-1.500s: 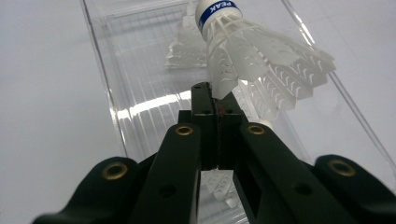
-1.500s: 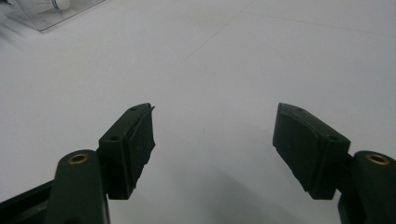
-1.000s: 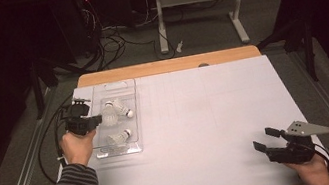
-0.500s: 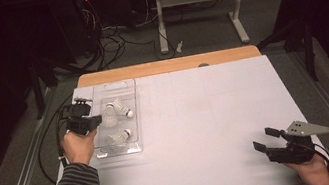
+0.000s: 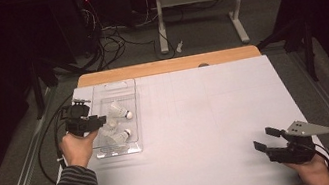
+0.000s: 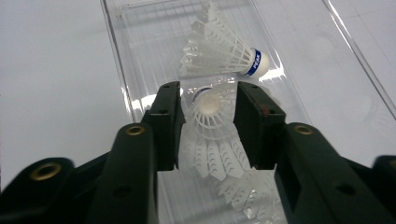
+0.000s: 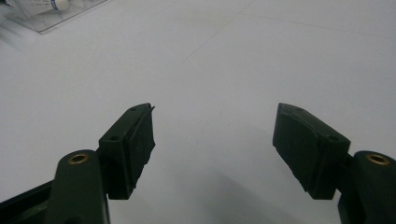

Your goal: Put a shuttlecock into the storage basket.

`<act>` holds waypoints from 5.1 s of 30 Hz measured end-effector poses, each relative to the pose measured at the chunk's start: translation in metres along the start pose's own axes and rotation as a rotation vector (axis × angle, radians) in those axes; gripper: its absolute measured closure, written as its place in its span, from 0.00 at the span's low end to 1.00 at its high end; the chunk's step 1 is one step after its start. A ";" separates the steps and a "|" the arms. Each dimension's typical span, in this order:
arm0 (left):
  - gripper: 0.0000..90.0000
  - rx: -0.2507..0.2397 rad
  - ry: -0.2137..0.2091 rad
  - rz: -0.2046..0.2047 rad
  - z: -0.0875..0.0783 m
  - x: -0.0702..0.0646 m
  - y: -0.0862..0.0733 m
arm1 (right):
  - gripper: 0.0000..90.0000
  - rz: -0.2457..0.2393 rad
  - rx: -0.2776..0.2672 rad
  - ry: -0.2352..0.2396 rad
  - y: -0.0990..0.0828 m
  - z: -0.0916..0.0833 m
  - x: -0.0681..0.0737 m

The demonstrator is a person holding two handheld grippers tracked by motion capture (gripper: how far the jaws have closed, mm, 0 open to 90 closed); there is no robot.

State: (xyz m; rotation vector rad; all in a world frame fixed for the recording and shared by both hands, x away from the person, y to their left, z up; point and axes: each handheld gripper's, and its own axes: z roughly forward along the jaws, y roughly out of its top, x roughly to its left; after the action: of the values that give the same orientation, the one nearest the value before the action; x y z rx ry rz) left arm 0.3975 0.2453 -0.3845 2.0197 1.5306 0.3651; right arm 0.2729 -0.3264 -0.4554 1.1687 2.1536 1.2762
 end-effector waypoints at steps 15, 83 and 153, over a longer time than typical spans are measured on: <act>0.57 -0.078 -0.039 0.024 -0.010 -0.011 0.000 | 0.33 0.001 0.000 0.000 0.000 0.000 0.000; 0.48 -0.213 -0.107 0.142 -0.042 -0.048 -0.030 | 0.33 -0.003 -0.005 0.002 0.000 -0.001 0.000; 0.45 -0.313 -0.159 0.126 -0.056 -0.044 -0.083 | 0.33 -0.002 -0.004 0.000 0.000 -0.001 0.001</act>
State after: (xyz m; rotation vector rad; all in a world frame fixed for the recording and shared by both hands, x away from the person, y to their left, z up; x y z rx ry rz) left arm 0.2888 0.2339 -0.3829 1.8537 1.1734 0.4515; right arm 0.2722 -0.3262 -0.4548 1.1646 2.1511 1.2784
